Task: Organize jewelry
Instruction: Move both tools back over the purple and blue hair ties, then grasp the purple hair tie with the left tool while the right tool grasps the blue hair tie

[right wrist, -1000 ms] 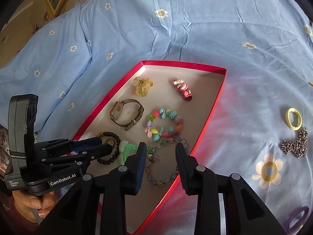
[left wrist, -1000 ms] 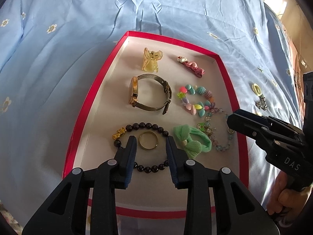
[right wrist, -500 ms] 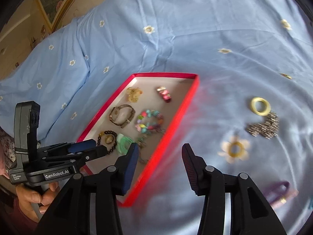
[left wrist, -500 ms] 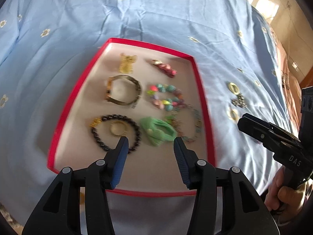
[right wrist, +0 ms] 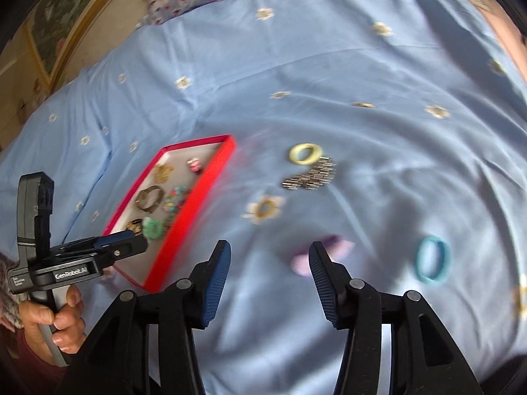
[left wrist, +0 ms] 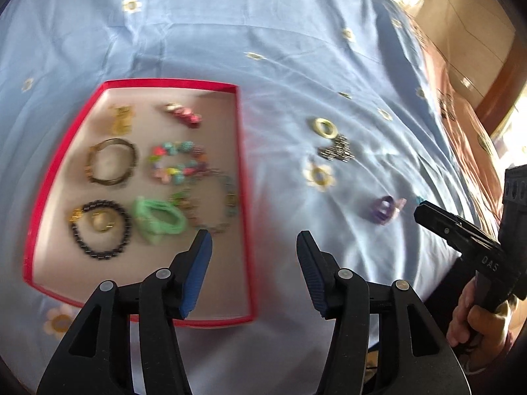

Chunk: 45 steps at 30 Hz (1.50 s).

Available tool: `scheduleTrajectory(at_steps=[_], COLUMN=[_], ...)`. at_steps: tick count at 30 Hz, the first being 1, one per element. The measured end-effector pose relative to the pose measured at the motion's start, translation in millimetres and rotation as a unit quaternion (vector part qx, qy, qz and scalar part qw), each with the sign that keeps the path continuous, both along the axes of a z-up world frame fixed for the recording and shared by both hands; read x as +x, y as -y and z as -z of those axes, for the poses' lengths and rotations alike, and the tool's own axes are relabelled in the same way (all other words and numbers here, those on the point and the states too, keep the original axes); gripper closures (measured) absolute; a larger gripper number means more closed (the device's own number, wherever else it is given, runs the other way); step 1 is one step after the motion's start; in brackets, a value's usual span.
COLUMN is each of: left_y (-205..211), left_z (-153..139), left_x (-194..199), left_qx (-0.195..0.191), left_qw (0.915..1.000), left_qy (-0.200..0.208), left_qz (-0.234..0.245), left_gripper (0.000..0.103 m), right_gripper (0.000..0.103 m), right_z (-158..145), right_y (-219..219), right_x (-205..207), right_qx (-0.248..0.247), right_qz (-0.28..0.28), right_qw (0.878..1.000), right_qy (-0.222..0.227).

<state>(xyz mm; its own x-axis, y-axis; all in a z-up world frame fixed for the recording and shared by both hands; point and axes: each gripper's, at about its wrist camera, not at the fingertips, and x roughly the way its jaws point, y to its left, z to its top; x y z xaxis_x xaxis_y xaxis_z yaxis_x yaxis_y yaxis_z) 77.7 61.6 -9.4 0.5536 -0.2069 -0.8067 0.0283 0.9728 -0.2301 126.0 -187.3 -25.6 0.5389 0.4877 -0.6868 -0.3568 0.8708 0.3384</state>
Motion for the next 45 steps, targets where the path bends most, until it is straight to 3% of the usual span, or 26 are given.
scheduleTrajectory(at_steps=[13, 36, 40, 43, 45], left_y=[81.5, 151.4, 153.0, 150.9, 148.2], left_z=[2.7, 28.5, 38.6, 38.3, 38.0], left_x=[10.1, 61.0, 65.7, 64.8, 65.5], left_qx=[0.005, 0.004, -0.003, -0.003, -0.008], left_qw=[0.9963, 0.986, 0.985, 0.9845, 0.9845], left_qy=[-0.007, -0.017, -0.029, -0.026, -0.026], left_qz=[0.086, 0.166, 0.17, 0.173, 0.173], left_gripper=[0.047, 0.044, 0.076, 0.09, 0.091], right_gripper=[0.052, 0.053, 0.066, 0.081, 0.096], right_z=[10.4, 34.2, 42.1, 45.0, 46.4], right_y=[85.5, 94.7, 91.7, 90.8, 89.9], right_x=[-9.5, 14.4, 20.1, 21.6, 21.7], right_qx=[-0.007, -0.016, -0.022, -0.029, -0.033], right_qz=[0.106, 0.122, 0.119, 0.121, 0.118], right_qw=[0.994, 0.991, 0.991, 0.99, 0.991], right_qy=[-0.009, -0.05, -0.06, -0.062, -0.062])
